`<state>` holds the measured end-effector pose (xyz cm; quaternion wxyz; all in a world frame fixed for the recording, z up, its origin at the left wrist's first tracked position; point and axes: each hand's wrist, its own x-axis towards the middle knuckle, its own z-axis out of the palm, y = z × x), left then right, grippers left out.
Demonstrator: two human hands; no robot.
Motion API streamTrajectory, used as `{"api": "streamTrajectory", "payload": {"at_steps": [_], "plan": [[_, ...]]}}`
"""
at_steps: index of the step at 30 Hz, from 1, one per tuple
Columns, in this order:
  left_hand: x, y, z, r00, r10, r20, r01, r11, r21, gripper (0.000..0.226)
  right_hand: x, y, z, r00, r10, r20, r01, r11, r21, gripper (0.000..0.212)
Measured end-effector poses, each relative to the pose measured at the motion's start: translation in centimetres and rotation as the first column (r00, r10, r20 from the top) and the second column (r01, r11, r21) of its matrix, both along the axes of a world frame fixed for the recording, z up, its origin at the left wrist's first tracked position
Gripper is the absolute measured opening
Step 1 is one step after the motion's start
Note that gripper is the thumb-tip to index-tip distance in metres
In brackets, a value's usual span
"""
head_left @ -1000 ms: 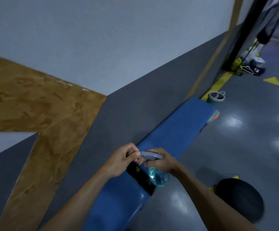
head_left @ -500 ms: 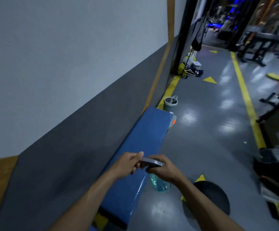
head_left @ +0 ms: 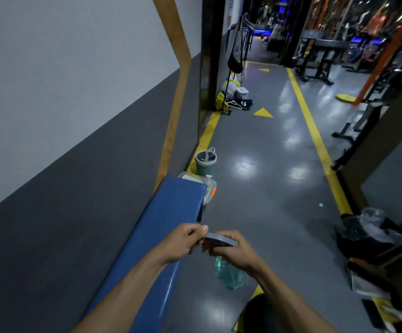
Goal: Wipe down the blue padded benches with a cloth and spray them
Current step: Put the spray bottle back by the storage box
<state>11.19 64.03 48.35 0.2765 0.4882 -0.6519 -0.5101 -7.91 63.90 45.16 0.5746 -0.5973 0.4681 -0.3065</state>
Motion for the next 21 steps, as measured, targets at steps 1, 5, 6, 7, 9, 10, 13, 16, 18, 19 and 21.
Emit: {"api": "streamTrajectory", "payload": {"at_steps": [1,5,6,7,9,10,13,16,18,19,21], "plan": [[-1.1,-1.9,0.4,1.000,-0.004,0.005,0.004,1.000,-0.011,0.044,-1.1,-2.1,0.1,1.000,0.014,0.005,-0.014,1.000,-0.003,0.029],[-4.1,-8.7,1.4,0.999,0.046,-0.009,-0.046,0.999,-0.020,0.041,-4.2,-10.1,0.9,0.997,0.081,0.010,-0.081,0.997,-0.012,0.027],[-4.5,-10.4,1.6,0.999,0.048,-0.003,-0.048,0.999,-0.024,0.041,-4.7,-12.1,1.0,0.996,0.092,0.017,-0.091,0.996,-0.020,0.027],[-4.9,-12.1,1.7,0.999,0.048,0.003,-0.048,0.998,-0.032,0.040,-5.1,-14.0,1.2,0.994,0.104,0.025,-0.104,0.994,-0.026,0.026],[-5.6,-15.7,1.8,0.998,0.064,0.005,-0.064,0.997,-0.039,0.040,-5.8,-18.2,1.1,0.991,0.128,0.026,-0.127,0.991,-0.033,0.026],[-5.8,-17.5,1.8,0.997,0.071,-0.005,-0.071,0.997,-0.041,0.040,-6.0,-20.2,1.0,0.989,0.144,0.019,-0.143,0.989,-0.037,0.026],[-6.3,-23.4,0.7,0.996,0.088,-0.023,-0.088,0.996,-0.031,0.044,-6.6,-26.5,0.4,0.985,0.171,-0.008,-0.171,0.985,-0.024,0.024],[-6.6,-30.2,-0.9,0.992,0.117,-0.048,-0.116,0.993,0.014,0.043,-6.9,-33.6,-0.6,0.980,0.197,-0.035,-0.198,0.979,-0.046,0.017],[-6.4,-35.1,-2.2,0.989,0.133,-0.069,-0.129,0.990,0.060,0.036,-6.7,-38.5,-1.3,0.972,0.223,-0.067,-0.227,0.972,-0.061,0.016],[-6.2,-37.7,-3.0,0.987,0.143,-0.073,-0.136,0.987,0.090,0.034,-6.5,-41.0,-1.7,0.969,0.227,-0.102,-0.235,0.970,-0.068,0.016],[-5.7,-42.6,-4.5,0.984,0.163,-0.076,-0.151,0.978,0.146,0.032,-6.3,-45.8,-2.4,0.959,0.230,-0.167,-0.244,0.967,-0.072,0.016]]}}
